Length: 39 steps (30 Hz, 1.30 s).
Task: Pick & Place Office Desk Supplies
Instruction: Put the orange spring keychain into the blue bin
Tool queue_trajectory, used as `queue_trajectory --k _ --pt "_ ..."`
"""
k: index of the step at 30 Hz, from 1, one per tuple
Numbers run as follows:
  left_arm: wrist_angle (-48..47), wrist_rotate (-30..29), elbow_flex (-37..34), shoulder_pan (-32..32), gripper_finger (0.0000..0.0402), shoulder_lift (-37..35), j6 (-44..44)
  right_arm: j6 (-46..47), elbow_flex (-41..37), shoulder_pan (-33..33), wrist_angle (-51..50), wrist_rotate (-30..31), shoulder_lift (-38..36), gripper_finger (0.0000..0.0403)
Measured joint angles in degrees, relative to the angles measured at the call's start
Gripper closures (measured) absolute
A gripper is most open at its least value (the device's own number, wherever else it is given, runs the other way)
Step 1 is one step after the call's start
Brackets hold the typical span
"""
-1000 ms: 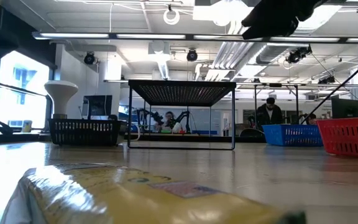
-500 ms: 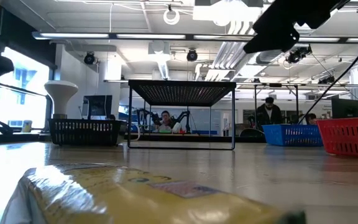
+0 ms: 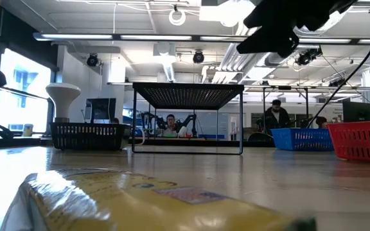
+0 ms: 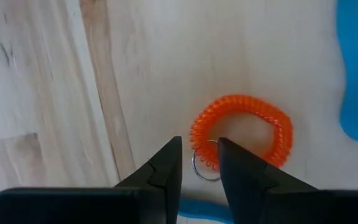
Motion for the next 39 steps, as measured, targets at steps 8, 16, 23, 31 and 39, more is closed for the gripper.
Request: queue_trajectory --k 8,16,23,31,39 --pt "0.14 0.15 0.35 -0.03 0.0308 5.12 -2.89 0.10 -0.04 0.00 1.07 0.08 2.14 0.0145" --pt "-1.03 2.76 0.31 0.02 0.0321 7.98 -10.04 0.13 -0.05 0.00 1.56 -0.10 2.83 0.0145" --pt "-1.11 2.91 0.33 -0.11 0.0391 8.62 -9.16 -0.02 -0.05 -0.08 2.80 0.88 2.83 0.0145" --pt "-5.01 -2.77 4.83 -0.25 0.0397 5.38 -2.55 -0.02 -0.05 -0.15 7.48 0.14 2.83 0.0145" --pt "3.60 -34.92 11.22 -1.81 0.0397 4.64 12.08 0.00 -0.05 0.00 13.68 -9.49 3.28 0.0145"
